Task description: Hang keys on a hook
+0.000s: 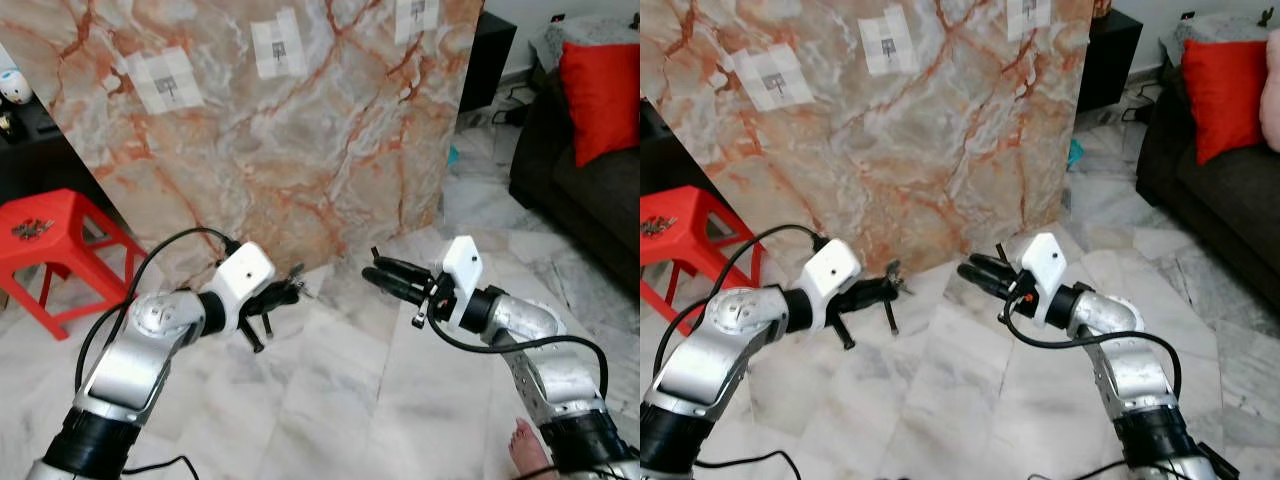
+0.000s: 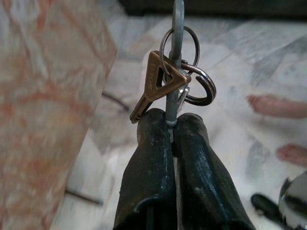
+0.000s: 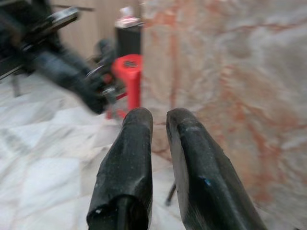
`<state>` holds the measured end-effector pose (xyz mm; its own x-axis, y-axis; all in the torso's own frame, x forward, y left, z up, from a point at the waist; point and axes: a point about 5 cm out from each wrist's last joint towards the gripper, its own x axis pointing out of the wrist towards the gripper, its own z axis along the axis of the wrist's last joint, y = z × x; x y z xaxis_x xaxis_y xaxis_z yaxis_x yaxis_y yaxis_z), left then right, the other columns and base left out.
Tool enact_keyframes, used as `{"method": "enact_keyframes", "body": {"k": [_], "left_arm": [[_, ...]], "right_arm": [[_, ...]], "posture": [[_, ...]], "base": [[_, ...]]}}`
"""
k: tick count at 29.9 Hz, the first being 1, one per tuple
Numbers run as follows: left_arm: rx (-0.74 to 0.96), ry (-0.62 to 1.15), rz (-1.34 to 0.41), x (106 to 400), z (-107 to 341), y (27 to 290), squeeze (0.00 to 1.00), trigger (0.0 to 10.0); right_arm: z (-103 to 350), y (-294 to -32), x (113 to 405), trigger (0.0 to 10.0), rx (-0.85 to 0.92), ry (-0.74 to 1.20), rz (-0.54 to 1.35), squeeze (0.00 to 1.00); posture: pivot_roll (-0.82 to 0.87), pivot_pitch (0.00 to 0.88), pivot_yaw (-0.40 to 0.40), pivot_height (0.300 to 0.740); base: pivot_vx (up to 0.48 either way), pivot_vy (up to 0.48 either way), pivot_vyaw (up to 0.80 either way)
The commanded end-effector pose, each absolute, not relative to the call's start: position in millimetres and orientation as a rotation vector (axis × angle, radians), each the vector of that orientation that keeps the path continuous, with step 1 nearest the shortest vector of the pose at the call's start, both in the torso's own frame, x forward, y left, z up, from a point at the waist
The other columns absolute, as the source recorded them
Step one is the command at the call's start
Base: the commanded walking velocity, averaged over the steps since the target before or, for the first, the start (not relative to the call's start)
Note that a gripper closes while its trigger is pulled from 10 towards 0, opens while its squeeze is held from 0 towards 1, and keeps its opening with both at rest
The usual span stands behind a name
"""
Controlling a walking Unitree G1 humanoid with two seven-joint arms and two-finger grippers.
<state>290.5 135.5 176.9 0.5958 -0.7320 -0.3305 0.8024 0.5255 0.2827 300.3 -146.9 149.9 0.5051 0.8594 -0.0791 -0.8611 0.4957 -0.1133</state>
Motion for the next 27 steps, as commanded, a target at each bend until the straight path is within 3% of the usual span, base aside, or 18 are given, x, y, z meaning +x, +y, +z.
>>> {"method": "enact_keyframes", "body": {"k": [1, 27], "left_arm": [[0.437, 0.151, -0.97, 287.9, 186.3, 126.8, 0.0, 10.0], [0.267, 0.07, -1.23, 265.2, 212.5, 104.1, 0.0, 10.0]], "right_arm": [[151.7, -141.7, 294.3, 10.0, -0.157, 0.027, 1.097, 0.0], [137.4, -156.4, 304.5, 10.0, -0.248, 0.109, 0.927, 0.0]], "posture": [[-0.11, 0.069, 0.075, 0.74], [-0.12, 0.041, 0.056, 0.74]], "base": [[0.0, 0.0, 0.0], [0.0, 0.0, 0.0]]}}
